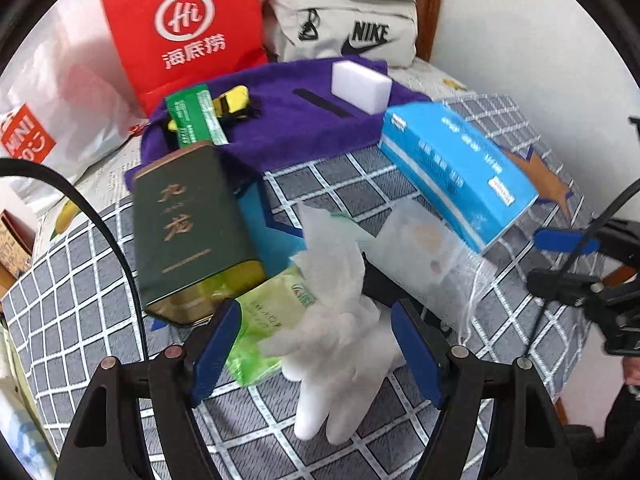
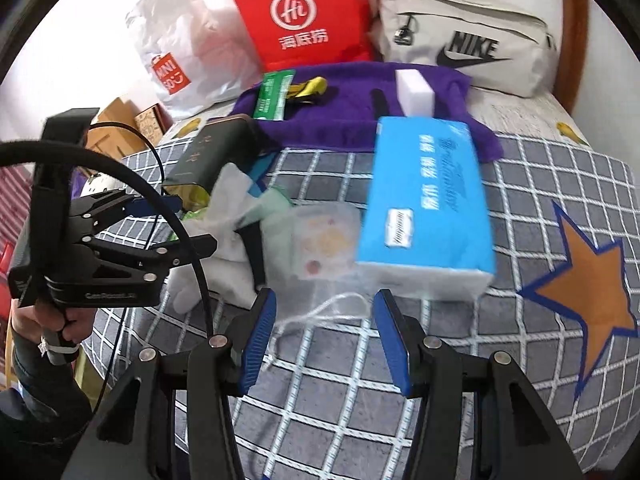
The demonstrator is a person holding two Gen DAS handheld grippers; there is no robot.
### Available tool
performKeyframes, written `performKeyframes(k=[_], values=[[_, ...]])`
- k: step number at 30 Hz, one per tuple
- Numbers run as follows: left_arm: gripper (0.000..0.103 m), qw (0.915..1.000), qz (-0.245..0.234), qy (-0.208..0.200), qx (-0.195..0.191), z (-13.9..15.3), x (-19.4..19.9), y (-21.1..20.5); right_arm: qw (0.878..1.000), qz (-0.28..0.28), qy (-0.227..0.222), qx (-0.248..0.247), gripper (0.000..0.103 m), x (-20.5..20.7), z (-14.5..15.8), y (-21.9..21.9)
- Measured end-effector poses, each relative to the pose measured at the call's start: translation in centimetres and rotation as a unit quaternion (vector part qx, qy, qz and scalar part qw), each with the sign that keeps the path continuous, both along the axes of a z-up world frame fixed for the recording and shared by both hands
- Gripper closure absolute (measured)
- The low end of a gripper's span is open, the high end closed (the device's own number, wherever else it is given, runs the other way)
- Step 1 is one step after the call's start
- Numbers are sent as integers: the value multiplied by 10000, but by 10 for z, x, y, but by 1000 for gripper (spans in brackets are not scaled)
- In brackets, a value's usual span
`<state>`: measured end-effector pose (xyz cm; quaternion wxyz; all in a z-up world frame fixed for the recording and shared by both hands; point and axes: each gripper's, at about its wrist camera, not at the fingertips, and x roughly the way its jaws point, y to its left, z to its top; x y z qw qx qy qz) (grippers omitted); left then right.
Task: Organize soft objects
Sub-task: 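Close the left tool on the white cloth, then grasp the white mesh bag with the right tool while the left tool holds the white cloth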
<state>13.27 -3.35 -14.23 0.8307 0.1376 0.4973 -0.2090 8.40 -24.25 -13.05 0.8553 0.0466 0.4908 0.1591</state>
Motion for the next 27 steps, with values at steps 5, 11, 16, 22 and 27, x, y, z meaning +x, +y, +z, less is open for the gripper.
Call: performKeyframes(k=[5,11,16,22,27], values=[[75,9997,89,195,115,-11,7,3,9999,-142,5,21,52,0,-2,-12],[77,9992,197,94,-335,7,0,24,9999,-134,36,99,52,-1,-5,-13],[77,9980,417,-27,-471,22,-7,47,9997,101,203,105,48,-4,-19,5],[77,9968,550,118,-560,13,-11,60,9996,188,168,-104,24,-4,-40,22],[77,9962,564,239,-618,4,-16,63,9992,6,404,67,24,10,-55,18]])
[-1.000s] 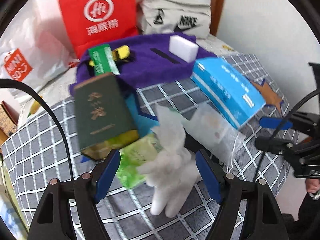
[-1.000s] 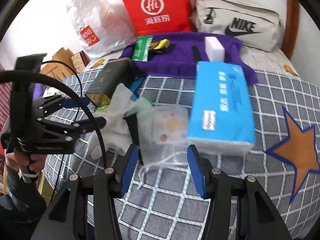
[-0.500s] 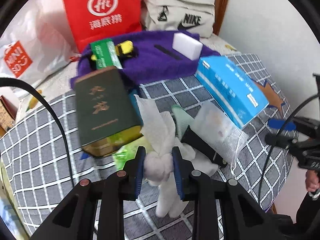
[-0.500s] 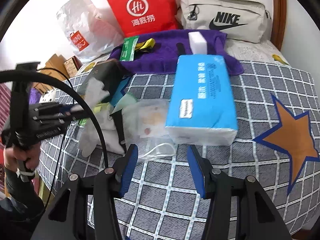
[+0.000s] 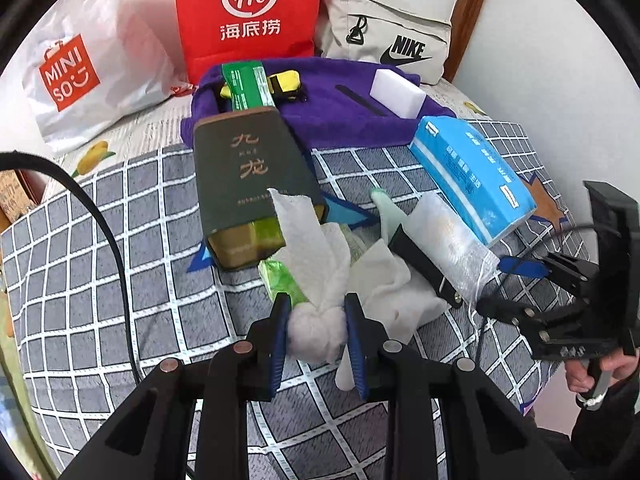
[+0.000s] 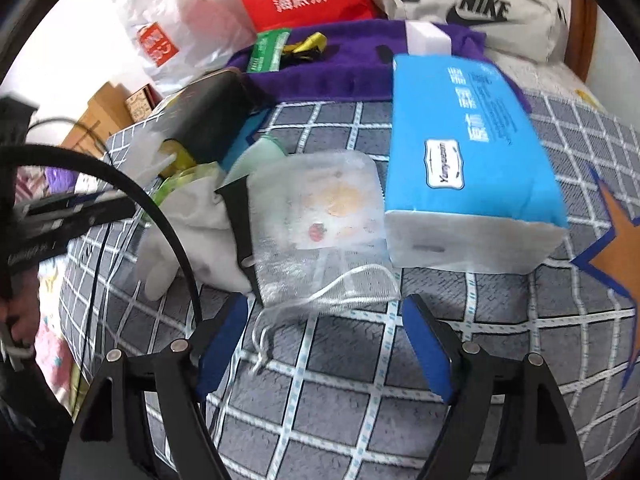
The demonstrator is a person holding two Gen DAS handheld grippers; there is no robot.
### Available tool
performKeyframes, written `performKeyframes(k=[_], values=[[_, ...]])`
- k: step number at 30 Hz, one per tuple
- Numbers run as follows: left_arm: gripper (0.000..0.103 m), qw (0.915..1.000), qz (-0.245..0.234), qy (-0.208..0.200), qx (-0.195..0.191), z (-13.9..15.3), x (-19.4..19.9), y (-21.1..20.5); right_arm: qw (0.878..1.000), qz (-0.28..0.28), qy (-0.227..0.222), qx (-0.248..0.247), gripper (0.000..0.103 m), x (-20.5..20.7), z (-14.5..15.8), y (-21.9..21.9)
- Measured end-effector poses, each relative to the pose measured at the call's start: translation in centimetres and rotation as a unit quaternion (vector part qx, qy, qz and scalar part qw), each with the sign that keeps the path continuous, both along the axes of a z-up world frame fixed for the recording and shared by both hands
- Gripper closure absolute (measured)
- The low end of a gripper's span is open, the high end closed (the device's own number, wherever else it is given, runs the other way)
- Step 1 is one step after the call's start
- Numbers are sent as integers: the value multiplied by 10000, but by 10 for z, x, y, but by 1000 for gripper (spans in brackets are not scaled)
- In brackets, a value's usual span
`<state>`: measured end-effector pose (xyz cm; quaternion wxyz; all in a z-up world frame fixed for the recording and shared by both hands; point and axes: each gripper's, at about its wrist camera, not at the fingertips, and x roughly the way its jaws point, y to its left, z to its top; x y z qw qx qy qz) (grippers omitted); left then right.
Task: Organize soft objects
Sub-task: 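Grasp the white mesh bag with the right tool while the left tool holds the white cloth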
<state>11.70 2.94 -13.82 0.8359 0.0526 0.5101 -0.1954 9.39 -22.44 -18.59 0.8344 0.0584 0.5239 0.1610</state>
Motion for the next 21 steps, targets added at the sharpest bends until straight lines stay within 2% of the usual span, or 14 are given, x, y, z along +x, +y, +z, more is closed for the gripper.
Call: performKeyframes(k=[6,8,9,10,11,13,21], values=[[77,9999,-26,67,-77,-1,-2,0,9997,-193,-140,114,24,6,-3,3],[77,9999,-24,70,-70,-2,-3,-1,9996,-202,-187,38,39,5,-3,5],[77,9999,-29,76,-74,-2,-3,-1,9996,-198,-182,11,54,5,-3,6],[77,9999,-34,84,-80,-2,-3,-1,9996,-210,-176,-4,64,5,-3,6],[77,9999,-32,94,-77,-3,-3,-1,9996,-204,-179,-28,69,4,-3,7],[77,9999,-28,98,-81,-4,-3,0,9998,-101,-152,16,93,3,-4,9],[77,9999,59,46,-125,-1,-4,9,9995,136,-272,-4,97,-20,12,3]])
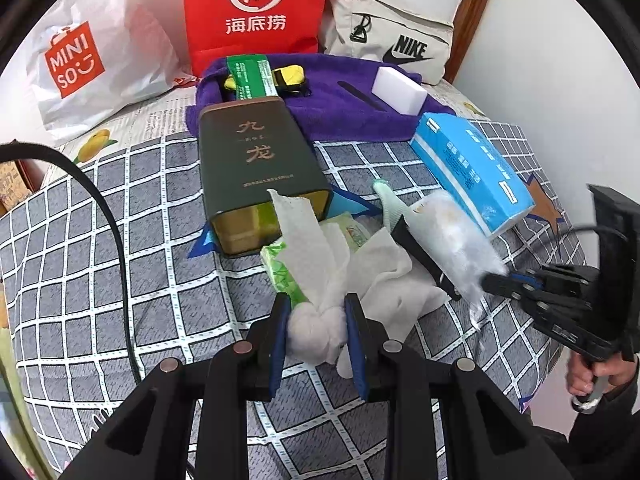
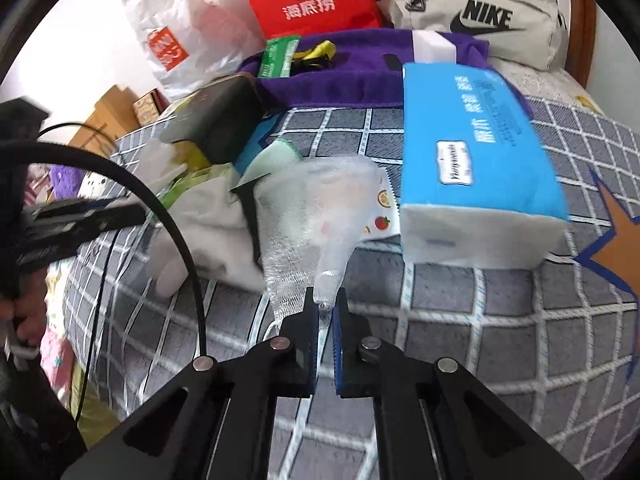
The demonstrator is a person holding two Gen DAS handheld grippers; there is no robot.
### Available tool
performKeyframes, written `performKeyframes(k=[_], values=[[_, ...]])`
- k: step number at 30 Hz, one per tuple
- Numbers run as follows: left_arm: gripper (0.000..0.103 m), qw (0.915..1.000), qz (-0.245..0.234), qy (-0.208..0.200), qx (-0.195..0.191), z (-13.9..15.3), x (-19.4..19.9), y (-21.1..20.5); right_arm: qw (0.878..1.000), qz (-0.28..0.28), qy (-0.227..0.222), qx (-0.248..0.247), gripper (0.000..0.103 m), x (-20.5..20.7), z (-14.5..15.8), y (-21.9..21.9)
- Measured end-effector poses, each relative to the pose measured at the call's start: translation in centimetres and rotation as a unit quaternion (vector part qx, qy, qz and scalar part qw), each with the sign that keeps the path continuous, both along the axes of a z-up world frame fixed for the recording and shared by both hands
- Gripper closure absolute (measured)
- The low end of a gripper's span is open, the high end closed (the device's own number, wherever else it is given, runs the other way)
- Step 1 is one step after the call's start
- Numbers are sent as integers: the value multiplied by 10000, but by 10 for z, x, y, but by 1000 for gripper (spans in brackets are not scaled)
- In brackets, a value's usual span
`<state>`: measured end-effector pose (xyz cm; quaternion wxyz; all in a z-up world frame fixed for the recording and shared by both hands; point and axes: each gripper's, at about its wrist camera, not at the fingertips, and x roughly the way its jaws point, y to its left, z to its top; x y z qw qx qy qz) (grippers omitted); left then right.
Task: Organize soft objects
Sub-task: 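Grasp the white mesh bag with the right tool while the left tool holds the white cloth, then lift the mesh bag with the right tool while the left tool carries the cloth toward the towel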
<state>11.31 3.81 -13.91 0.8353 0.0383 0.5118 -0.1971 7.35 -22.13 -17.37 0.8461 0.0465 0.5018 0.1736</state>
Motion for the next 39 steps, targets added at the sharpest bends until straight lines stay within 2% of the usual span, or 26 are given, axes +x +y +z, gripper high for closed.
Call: performKeyframes(k=[3,5,6,8,9,10,11,12,13,15,18,21,24,28,32,35,36,37,38,39], values=[[77,10000,6,-35,-27,2,0,2,9998,161,90,-107,97,-21,7,-9],[77,10000,7,-40,-47,2,1,3,9988,272,314,-241,97,-33,2,-13],[77,10000,23,-45,-48,2,2,3,9983,295,412,-304,93,-38,-2,-15],[77,10000,27,-28,-58,1,3,3,9977,270,472,-410,92,-45,-8,-18],[77,10000,25,-25,-54,0,3,2,9977,264,463,-425,84,-48,-10,-19],[77,10000,15,-23,-47,0,4,1,9978,235,435,-442,59,-50,-10,-21],[77,10000,-3,-17,-44,0,4,1,9981,180,371,-451,50,-51,-9,-23],[77,10000,-22,-12,-36,-1,4,0,9986,132,263,-451,30,-51,-6,-24],[77,10000,-46,-6,-9,-1,4,-2,9990,120,102,-425,22,-52,-2,-24],[77,10000,-75,-6,21,-2,4,-4,9990,182,-89,-408,21,-50,3,-19],[77,9999,-97,16,24,-3,4,-6,9980,263,-135,-564,18,-39,-2,-6],[77,9999,-136,40,37,-3,4,-8,9962,269,-64,-824,18,-25,-13,4],[77,9997,-203,54,77,-2,5,-10,9966,330,74,-755,18,-19,-22,7],[77,9997,-243,64,80,-3,6,-13,9960,395,48,-802,8,-16,-23,17],[77,9997,-238,82,77,-4,6,-13,9938,450,-65,-1018,7,-20,-26,24],[77,9996,-249,87,87,-5,5,-12,9928,409,-125,-1117,16,-20,-25,23],[77,9996,-238,85,92,-5,5,-12,9926,397,-146,-1135,25,-20,-23,23],[77,9997,-225,92,88,-5,5,-11,9930,362,-149,-1116,40,-19,-21,20],[77,9997,-212,94,83,-5,5,-11,9934,317,-135,-1098,48,-18,-19,17],[77,9998,-189,90,78,-5,5,-10,9941,263,-96,-1050,64,-16,-17,13]])
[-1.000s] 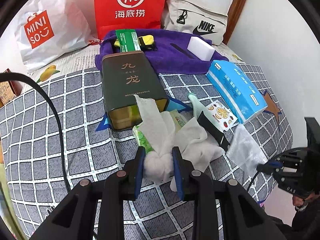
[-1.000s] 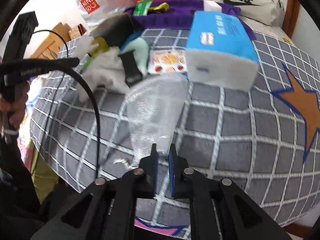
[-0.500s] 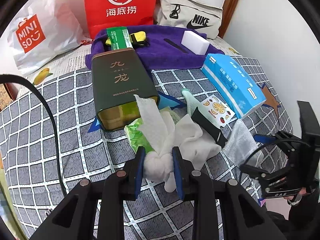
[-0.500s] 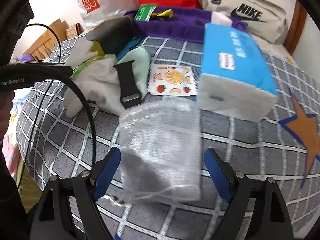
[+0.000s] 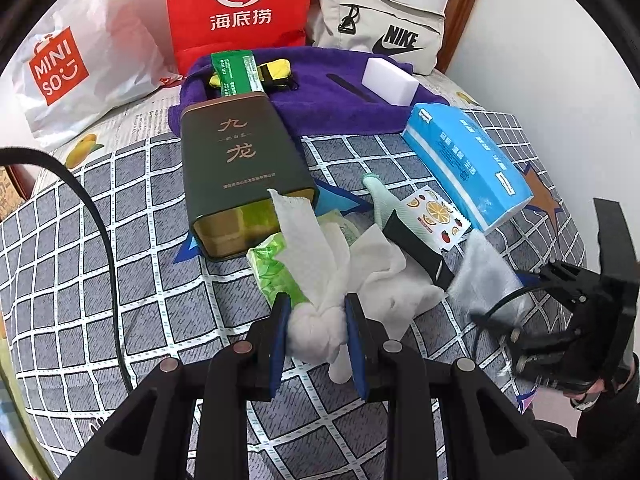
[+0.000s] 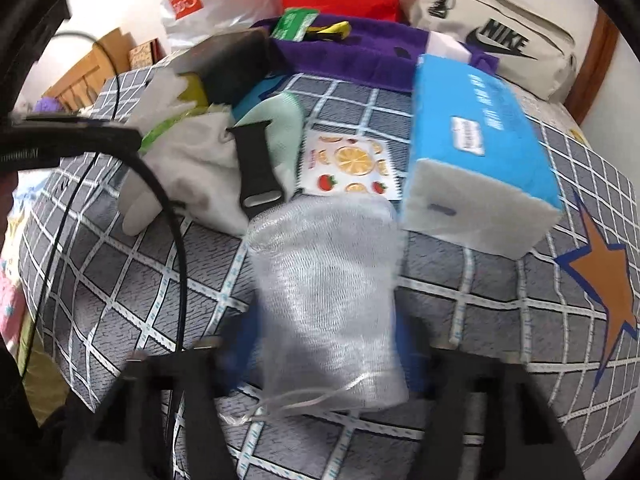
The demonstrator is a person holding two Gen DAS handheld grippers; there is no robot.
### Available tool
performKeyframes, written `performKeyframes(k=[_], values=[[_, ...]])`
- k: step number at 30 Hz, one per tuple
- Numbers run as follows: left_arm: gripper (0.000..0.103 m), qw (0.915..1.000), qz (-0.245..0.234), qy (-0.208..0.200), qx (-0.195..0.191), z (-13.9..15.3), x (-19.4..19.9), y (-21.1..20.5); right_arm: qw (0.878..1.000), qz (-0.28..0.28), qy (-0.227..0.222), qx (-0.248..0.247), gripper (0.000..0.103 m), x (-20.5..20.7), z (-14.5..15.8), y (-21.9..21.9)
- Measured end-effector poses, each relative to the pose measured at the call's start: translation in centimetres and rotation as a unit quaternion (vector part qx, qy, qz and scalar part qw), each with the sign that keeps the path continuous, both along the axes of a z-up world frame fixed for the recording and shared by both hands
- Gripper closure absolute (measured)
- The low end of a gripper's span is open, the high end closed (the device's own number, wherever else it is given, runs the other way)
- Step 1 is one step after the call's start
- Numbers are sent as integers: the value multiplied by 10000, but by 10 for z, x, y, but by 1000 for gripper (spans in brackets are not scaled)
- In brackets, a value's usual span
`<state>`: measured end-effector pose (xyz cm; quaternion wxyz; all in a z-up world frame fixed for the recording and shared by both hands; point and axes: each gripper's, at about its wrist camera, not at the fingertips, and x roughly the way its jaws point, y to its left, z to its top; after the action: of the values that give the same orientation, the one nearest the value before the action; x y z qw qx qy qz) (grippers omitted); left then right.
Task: Organize soft objects
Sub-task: 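Lift the mesh bag with the right tool while the left tool carries the cloth toward the towel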
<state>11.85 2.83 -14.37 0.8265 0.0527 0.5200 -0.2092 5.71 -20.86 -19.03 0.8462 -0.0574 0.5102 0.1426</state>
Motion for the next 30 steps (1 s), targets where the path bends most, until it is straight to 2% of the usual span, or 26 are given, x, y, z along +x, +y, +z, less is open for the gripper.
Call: performKeyframes(k=[1,3,4,14,30], values=[[77,10000,23,0,-14,0,1,1,10000,-20,30,46,79,1,1,-2],[77,10000,56,-9,-30,2,1,1,9998,-6,137,165,93,4,2,-8],[77,10000,78,-24,-41,3,2,2,9996,3,171,216,95,7,2,-7],[77,9987,287,-122,-415,26,9,18,9986,70,8,523,96,4,41,-13],[78,9965,382,-374,-638,55,36,19,9960,-340,-357,740,96,53,81,-23]])
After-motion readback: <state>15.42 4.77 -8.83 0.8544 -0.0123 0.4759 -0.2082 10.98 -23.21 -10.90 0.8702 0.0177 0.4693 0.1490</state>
